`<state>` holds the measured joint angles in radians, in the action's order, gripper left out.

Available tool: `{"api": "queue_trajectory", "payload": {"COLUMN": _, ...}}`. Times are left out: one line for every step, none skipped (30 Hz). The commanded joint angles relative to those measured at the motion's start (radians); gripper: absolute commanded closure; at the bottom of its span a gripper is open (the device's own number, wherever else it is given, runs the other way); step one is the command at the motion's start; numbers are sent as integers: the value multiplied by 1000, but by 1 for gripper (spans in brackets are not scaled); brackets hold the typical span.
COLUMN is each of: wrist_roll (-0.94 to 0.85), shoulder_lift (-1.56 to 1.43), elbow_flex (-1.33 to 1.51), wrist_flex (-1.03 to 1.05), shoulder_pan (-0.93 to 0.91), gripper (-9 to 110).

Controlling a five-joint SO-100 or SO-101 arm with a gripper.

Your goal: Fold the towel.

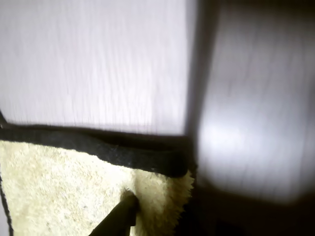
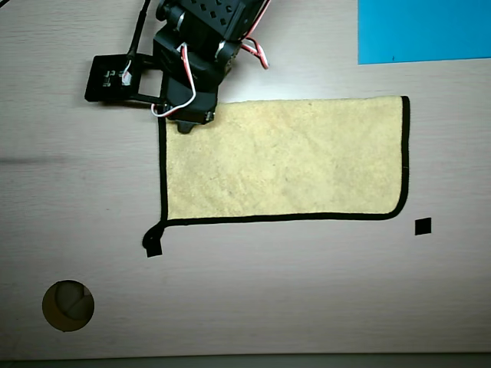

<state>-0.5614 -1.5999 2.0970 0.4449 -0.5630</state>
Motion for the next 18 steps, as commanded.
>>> {"api": "queue_trajectory", "payload": {"wrist_roll": -104, "shoulder_lift": -61, "elbow_flex": 14, "wrist_flex": -12, "shoulder_pan": 15, "gripper": 98}}
{"api": "queue_trajectory", "payload": {"wrist_roll": -124, "shoulder_lift": -87, "elbow_flex": 28, "wrist_flex": -12, "shoulder_pan": 15, "gripper": 98}}
{"api": "queue_trajectory", "payload": {"wrist_roll": -138, "shoulder_lift": -114, "elbow_flex": 40, "wrist_flex": -12, "shoulder_pan": 17, "gripper": 99}}
{"api": "queue_trajectory", "payload": {"wrist_roll": -144, "shoulder_lift": -143, "elbow_flex": 54, "wrist_flex": -12, "shoulder_pan": 17, "gripper": 99}}
{"api": "queue_trajectory", "payload": {"wrist_roll": -144, "shoulder_lift": -173, "elbow_flex": 66, "wrist_flex": -11, "shoulder_pan": 18, "gripper": 100}}
{"api": "queue_trajectory", "payload": {"wrist_roll": -141, "shoulder_lift": -202, "elbow_flex": 77, "wrist_flex": -11, "shoulder_pan": 20, "gripper": 100}}
{"api": "queue_trajectory", "payload": {"wrist_roll": -137, "shoulder_lift": -233, "elbow_flex": 86, "wrist_flex": -11, "shoulder_pan": 25, "gripper": 101}}
{"api": "queue_trajectory", "payload": {"wrist_roll": -133, "shoulder_lift": -265, "elbow_flex": 95, "wrist_flex": -11, "shoulder_pan": 31, "gripper": 101}}
{"api": "queue_trajectory", "payload": {"wrist_roll": -130, "shoulder_lift": -298, "elbow_flex": 101, "wrist_flex": -11, "shoulder_pan": 40, "gripper": 101}}
{"api": "queue_trajectory", "payload": {"wrist_roll": -129, "shoulder_lift": -327, "elbow_flex": 106, "wrist_flex": -9, "shoulder_pan": 51, "gripper": 101}}
{"api": "queue_trajectory", "payload": {"wrist_roll": -129, "shoulder_lift": -354, "elbow_flex": 109, "wrist_flex": -8, "shoulder_pan": 63, "gripper": 101}}
{"api": "queue_trajectory", "payload": {"wrist_roll": -129, "shoulder_lift": -377, "elbow_flex": 107, "wrist_flex": 2, "shoulder_pan": 77, "gripper": 101}}
{"api": "queue_trajectory", "payload": {"wrist_roll": -130, "shoulder_lift": -397, "elbow_flex": 101, "wrist_flex": 14, "shoulder_pan": 89, "gripper": 101}}
{"api": "queue_trajectory", "payload": {"wrist_roll": -137, "shoulder_lift": -413, "elbow_flex": 92, "wrist_flex": 35, "shoulder_pan": 103, "gripper": 101}}
{"api": "queue_trajectory", "payload": {"wrist_roll": -144, "shoulder_lift": -426, "elbow_flex": 80, "wrist_flex": 60, "shoulder_pan": 117, "gripper": 101}}
{"api": "queue_trajectory", "payload": {"wrist_roll": -155, "shoulder_lift": -440, "elbow_flex": 71, "wrist_flex": 84, "shoulder_pan": 130, "gripper": 101}}
{"api": "queue_trajectory", "payload": {"wrist_roll": -166, "shoulder_lift": -456, "elbow_flex": 66, "wrist_flex": 106, "shoulder_pan": 144, "gripper": 101}}
{"api": "queue_trajectory", "payload": {"wrist_roll": -181, "shoulder_lift": -474, "elbow_flex": 66, "wrist_flex": 124, "shoulder_pan": 156, "gripper": 101}}
